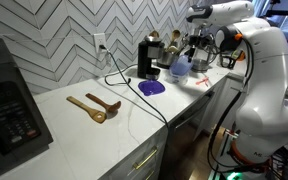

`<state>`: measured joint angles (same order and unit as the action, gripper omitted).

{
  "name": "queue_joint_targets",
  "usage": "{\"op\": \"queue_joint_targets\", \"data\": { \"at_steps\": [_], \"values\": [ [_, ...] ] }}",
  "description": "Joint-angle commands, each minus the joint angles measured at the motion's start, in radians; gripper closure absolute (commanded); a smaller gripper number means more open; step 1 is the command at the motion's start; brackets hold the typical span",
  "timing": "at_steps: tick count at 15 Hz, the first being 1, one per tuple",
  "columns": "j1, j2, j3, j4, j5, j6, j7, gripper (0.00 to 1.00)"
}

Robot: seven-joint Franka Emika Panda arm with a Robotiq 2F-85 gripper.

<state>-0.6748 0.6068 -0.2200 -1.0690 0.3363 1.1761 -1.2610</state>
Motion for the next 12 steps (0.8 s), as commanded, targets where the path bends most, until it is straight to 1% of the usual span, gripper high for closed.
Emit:
{"op": "queue_joint_targets", "data": {
  "at_steps": [1,6,9,12],
  "values": [
    [0.028,-0.020,-0.009,-0.037,-0.055,-0.024,0.014,0.98],
    [0.055,-0.044,-0.009,-0.069,-0.087,-0.090,0.058,0.98],
    [0.076,-0.064,-0.013,-0.103,-0.091,-0.137,0.123,0.98],
    [0.099,-0.093,-0.017,-0.157,-0.110,-0.153,0.178,0.98]
  ]
}}
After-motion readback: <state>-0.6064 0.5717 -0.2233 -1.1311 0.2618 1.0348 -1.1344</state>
